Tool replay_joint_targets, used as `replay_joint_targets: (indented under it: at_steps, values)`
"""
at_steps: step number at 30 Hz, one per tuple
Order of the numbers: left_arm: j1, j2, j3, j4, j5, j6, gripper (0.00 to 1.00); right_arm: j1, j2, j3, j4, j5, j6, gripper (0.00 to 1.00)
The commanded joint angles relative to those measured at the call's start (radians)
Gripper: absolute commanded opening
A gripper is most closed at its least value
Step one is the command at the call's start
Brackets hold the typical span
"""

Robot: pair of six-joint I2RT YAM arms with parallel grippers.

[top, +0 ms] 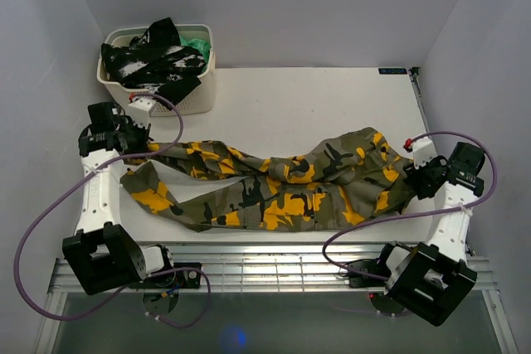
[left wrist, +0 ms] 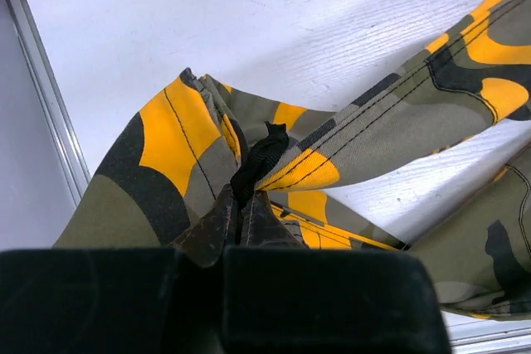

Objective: Fold and stack the trousers
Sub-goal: Flatten the trousers out

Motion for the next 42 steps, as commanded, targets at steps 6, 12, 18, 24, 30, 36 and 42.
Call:
replay_joint_targets:
  at_steps: [6,12,18,24,30,36,42]
  values:
    - [0.004,0.117,0.1,-0.03,0.063,-0.032,0.01,-0.097,0.148,0.333,-0.258,-0.298,-0.102,0.9]
    - [0.004,0.163,0.138,-0.02,0.088,-0.056,0.0,0.059,0.424,0.673,-0.268,-0.423,0.074,0.93]
    - [0.001,0.149,0.117,0.003,0.114,-0.07,0.04,0.256,0.674,0.804,-0.099,-0.351,0.369,0.94]
    - [0.001,0.128,0.069,0.019,0.109,-0.07,0.14,0.318,0.92,0.892,-0.125,-0.346,0.492,0.94]
    - [0.001,0.126,0.052,0.029,0.112,-0.098,0.15,0.327,1.029,0.884,-0.126,-0.401,0.553,1.0]
    - [0.001,0.114,0.067,0.026,0.091,-0.124,0.08,0.307,1.025,0.881,-0.132,-0.55,0.579,0.53]
    - [0.01,0.031,0.1,-0.033,0.032,-0.205,0.0,0.169,0.761,0.719,-0.103,-0.696,0.478,0.08]
